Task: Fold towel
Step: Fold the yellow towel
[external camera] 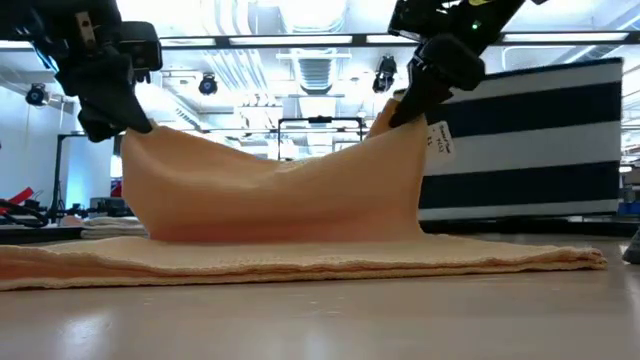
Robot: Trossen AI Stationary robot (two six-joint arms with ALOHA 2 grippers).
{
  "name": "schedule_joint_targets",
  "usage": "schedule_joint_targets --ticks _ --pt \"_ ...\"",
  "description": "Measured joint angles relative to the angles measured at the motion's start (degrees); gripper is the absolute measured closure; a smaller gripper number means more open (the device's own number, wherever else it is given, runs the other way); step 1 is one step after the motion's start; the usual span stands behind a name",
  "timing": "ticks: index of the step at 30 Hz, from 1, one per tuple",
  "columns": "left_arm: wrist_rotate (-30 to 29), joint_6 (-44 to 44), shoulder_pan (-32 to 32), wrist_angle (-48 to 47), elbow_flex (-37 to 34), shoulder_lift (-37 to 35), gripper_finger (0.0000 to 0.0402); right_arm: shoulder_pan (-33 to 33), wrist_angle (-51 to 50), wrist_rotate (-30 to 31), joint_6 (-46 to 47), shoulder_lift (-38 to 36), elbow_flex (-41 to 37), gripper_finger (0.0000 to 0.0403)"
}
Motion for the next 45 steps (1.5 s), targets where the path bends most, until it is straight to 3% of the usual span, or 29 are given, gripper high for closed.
schedule_joint_targets --ticks 13,18,27,45 --pt "0.91 -7.85 -8.21 3.84 -0.02 2.97 0.0401 7.31 0.40 -1.37 13.94 0.14 -4.34 0.0403" --pt "0.80 -7.81 -9.77 10.29 -0.04 7.42 0.0401 8.81 2.16 -1.55 17.30 0.22 -5.58 0.0403" --pt "2.54 -9.67 -10.97 10.90 -0.07 15.51 0.0401 12.12 7.91 -4.33 21.95 0.22 -8.67 0.0403" --pt "7.16 -11.92 -11.61 16.03 0.07 15.06 0.0401 14.86 7.72 -4.34 23.20 -0.51 -8.88 0.0403"
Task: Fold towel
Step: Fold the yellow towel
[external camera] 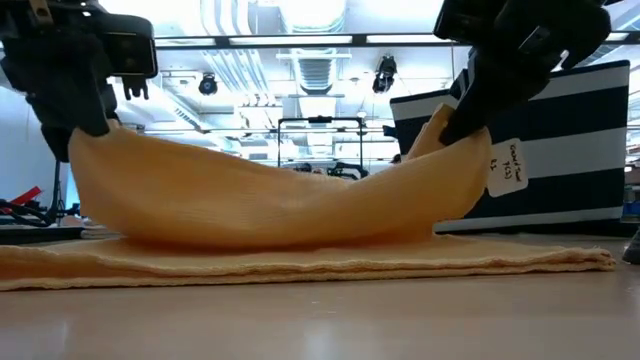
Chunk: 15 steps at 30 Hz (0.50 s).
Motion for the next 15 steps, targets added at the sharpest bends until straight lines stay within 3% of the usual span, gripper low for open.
schedule_joint_targets --ticks 6,15 --pt "-0.03 -0.24 -0.85 3.11 -0.09 0.95 0.0401 1.35 -0.11 -0.28 0.35 -0.19 0.00 0.0403" --pt "-0.36 -0.02 -1.22 4.73 -0.51 9.17 0.0401 1.64 0.57 -1.41 3.00 4.99 -0.02 0.0403"
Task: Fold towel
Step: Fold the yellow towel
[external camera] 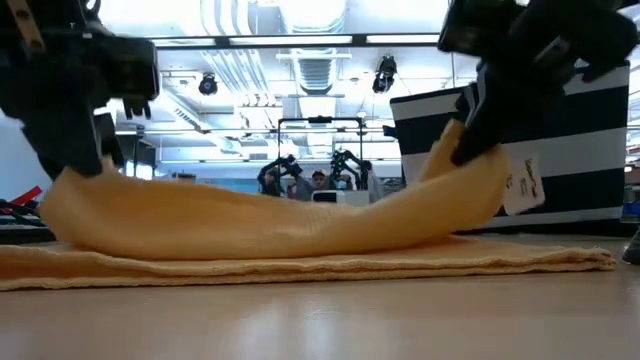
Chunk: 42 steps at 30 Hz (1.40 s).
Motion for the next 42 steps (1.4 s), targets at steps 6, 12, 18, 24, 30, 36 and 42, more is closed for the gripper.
schedule_joint_targets --ticks 6,12,18,24,30,36,42 --pt "4.29 -0.02 -0.34 5.86 0.00 3.15 0.0401 -0.01 0.08 -0.12 0.44 1.27 -0.02 0.0403" --pt "4.93 -0.92 -0.79 5.58 0.00 3.57 0.0399 0.15 0.54 -6.20 1.38 0.88 -0.02 0.0388" --pt "5.35 -1.68 -1.75 4.97 0.00 1.87 0.0369 0.39 -0.28 -13.23 5.39 0.49 -0.02 0.0315" --pt "5.09 -1.46 -4.03 4.72 0.00 -2.86 0.0326 0.36 -0.75 -15.15 10.34 -3.54 -0.02 0.0227" --pt "-4.12 0.04 -4.64 1.23 0.00 -7.78 0.0302 0.54 0.03 -11.75 10.95 -8.22 0.09 0.0172" --pt "-12.44 2.39 -4.92 1.24 -0.11 -5.77 0.0313 0.69 9.57 2.32 6.22 -2.52 -0.94 0.0162" --pt "-19.62 4.19 -5.22 5.32 -0.13 0.34 0.0330 0.84 24.92 2.78 1.33 9.08 -0.87 0.0182"
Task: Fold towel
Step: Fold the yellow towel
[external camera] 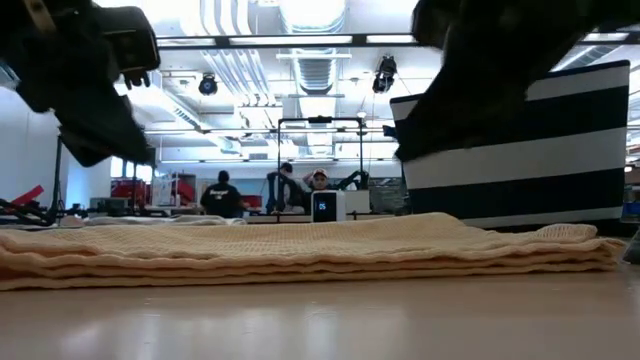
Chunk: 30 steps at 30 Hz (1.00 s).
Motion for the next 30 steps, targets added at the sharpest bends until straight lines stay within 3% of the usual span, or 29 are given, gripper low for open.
schedule_joint_targets --ticks 7,15,20,24,30 --pt "-0.62 -0.96 0.50 2.59 -0.11 7.23 0.0349 -1.17 -0.76 0.23 -0.49 2.54 0.63 0.0194" --pt "-0.70 0.74 3.18 9.33 -1.22 14.80 0.0397 -5.67 -2.26 0.44 -3.40 6.01 -0.26 0.0196" --pt "-1.45 -2.39 4.78 11.30 -4.92 16.74 0.0399 -9.57 -1.86 0.80 -4.41 9.30 0.75 0.0195" --pt "-7.37 -2.18 5.22 9.59 -8.52 12.32 0.0400 -12.67 -2.09 2.77 -5.71 8.72 1.97 0.0192" --pt "-14.58 3.43 5.61 8.36 -11.76 -1.73 0.0400 -11.08 -0.08 1.83 -11.28 4.05 5.27 0.0200"
